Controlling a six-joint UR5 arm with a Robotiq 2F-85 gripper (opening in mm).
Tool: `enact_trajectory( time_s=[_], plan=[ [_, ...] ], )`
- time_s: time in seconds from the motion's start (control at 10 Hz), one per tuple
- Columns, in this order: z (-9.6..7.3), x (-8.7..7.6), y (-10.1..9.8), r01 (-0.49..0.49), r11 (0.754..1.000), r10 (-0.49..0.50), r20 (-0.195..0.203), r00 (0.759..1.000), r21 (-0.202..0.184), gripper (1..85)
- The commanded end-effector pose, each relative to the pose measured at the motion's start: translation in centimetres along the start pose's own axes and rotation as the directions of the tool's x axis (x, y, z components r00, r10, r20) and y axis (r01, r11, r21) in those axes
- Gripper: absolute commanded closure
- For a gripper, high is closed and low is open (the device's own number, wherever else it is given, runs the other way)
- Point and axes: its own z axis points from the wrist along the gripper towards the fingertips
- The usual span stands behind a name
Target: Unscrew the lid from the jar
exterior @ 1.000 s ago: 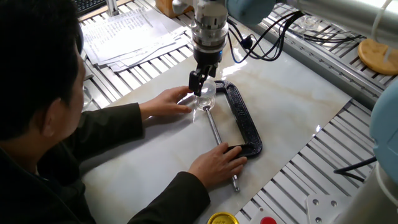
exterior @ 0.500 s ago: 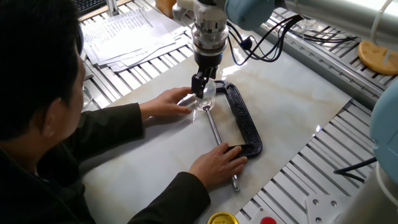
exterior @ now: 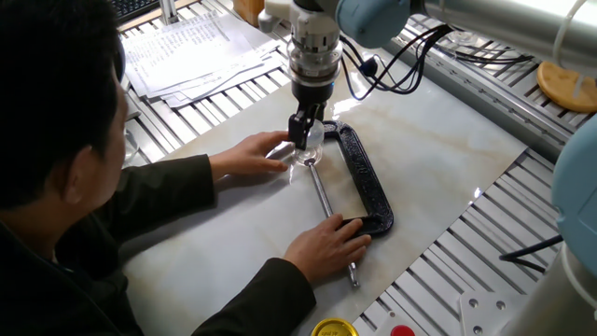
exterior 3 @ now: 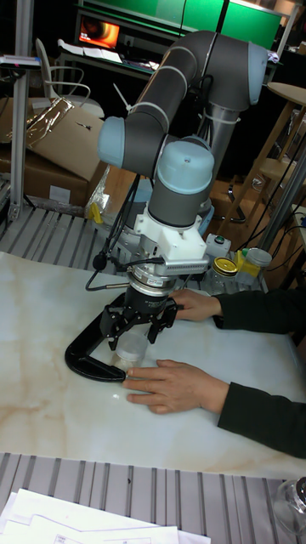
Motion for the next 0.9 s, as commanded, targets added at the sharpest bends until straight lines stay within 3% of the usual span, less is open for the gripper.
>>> enact_trajectory(
  time_s=[0.0,0.1,0.3,0.6,0.8],
  plan=[
    [-0.2,-0.2,0.6,-0.014,1.000,0.014,0.002,1.000,-0.025,9.7],
    [-0.4,-0.3,0.5,-0.015,1.000,0.015,-0.005,1.000,-0.023,10.3],
    [-0.3,-0.2,0.3,-0.023,1.000,0.023,-0.012,1.000,-0.019,19.3],
    [-0.9,0.8,-0.5,0.004,0.999,-0.006,-0.052,0.999,-0.046,19.0],
    [-0.6,0.4,0.1,-0.008,0.999,0.006,-0.040,0.999,-0.047,20.0]
  ],
)
